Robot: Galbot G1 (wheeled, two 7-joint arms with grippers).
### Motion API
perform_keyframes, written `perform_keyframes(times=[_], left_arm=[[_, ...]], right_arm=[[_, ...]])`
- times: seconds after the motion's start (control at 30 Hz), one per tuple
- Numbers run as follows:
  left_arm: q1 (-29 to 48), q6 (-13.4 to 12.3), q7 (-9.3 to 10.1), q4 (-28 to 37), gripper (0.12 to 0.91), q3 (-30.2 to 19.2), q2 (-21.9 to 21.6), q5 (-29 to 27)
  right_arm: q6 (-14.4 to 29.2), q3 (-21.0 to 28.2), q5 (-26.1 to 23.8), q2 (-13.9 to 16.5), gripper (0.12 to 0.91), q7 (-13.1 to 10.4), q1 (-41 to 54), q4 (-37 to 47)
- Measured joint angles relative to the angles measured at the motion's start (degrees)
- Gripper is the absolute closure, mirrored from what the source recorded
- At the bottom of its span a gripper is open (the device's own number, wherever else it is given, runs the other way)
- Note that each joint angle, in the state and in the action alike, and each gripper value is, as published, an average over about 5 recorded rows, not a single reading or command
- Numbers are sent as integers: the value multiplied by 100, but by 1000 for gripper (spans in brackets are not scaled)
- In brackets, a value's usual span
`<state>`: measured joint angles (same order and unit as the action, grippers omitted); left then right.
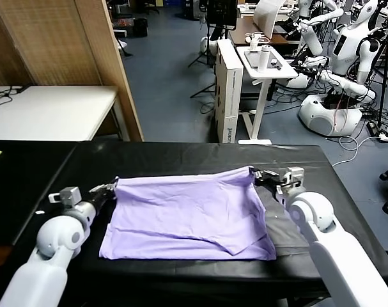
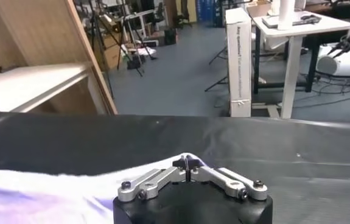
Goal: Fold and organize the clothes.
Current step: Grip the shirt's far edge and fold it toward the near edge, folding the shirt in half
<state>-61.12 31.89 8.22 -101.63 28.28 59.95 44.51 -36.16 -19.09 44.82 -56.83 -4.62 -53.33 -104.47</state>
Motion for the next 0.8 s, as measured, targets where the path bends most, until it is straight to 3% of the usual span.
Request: perform_keyframes(times=[0.33,0.8], left_arm=[[-669,-29,9,-694,882,416,-57,38],[-1717,119,67,-1748,882,761,-82,107]], right_arm=[[-189,-388,-3,393,886,-83,-1025,-1033],[-594,-546,-70,491,886,-247,-2031,-1603]])
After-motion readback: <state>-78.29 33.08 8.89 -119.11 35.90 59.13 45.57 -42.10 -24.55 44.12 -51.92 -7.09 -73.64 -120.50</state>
